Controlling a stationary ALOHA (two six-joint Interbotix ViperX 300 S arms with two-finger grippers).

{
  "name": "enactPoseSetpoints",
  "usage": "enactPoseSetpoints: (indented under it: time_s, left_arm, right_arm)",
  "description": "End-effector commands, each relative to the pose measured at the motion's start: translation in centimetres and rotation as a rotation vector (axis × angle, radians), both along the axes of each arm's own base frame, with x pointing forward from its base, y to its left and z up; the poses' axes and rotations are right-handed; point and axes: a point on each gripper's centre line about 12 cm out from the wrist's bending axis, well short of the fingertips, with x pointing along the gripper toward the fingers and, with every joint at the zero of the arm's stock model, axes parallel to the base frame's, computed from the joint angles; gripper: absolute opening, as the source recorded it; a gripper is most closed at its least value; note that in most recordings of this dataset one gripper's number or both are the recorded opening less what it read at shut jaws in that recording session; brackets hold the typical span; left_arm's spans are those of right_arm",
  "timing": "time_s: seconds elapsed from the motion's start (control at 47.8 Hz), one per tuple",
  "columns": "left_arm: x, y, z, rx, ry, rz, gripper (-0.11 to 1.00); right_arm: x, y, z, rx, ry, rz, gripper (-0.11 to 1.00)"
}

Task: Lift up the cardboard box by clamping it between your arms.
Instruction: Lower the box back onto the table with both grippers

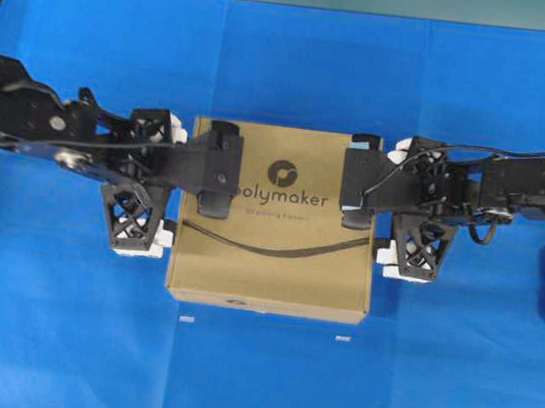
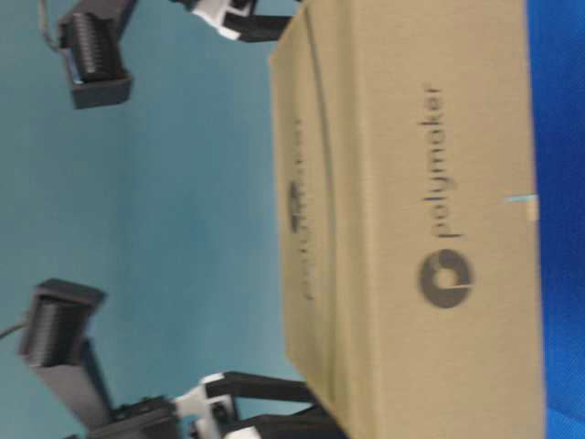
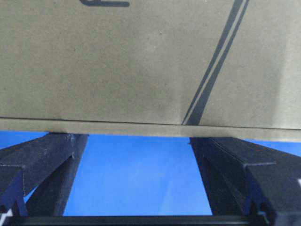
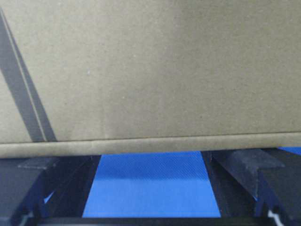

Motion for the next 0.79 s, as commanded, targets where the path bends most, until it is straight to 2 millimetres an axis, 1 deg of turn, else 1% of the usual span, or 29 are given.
enactPoseSetpoints:
  time_s: [0.0, 0.084, 0.125, 0.272, 0.502, 0.773]
  left_arm:
    - [1.1, 0.6, 0.5, -0.003, -0.096, 0.029, 0.84]
    - [1.1, 0.6, 0.0, -0.004, -0.099, 0.030, 0.84]
    - [1.2, 0.6, -0.1, -0.007, -0.103, 0.033, 0.84]
    - [1.3, 0.6, -0.3, -0.008, -0.115, 0.036, 0.84]
    - [1.1, 0.1, -1.5, -0.027, -0.096, 0.054, 0.84]
    - [1.3, -0.9, -2.8, -0.034, -0.081, 0.034, 0.84]
  right_arm:
    - [1.2, 0.2, 1.1, 0.000, -0.091, 0.001, 0.99]
    - [1.1, 0.2, 0.4, -0.001, -0.080, 0.005, 0.99]
    - [0.8, 0.2, -0.3, 0.002, -0.068, 0.004, 0.99]
    - [0.6, 0.2, -1.3, 0.008, -0.086, -0.006, 0.99]
    - [0.8, 0.4, -2.2, 0.009, -0.081, 0.001, 0.99]
    - [1.0, 1.4, -3.1, 0.019, -0.062, 0.022, 0.99]
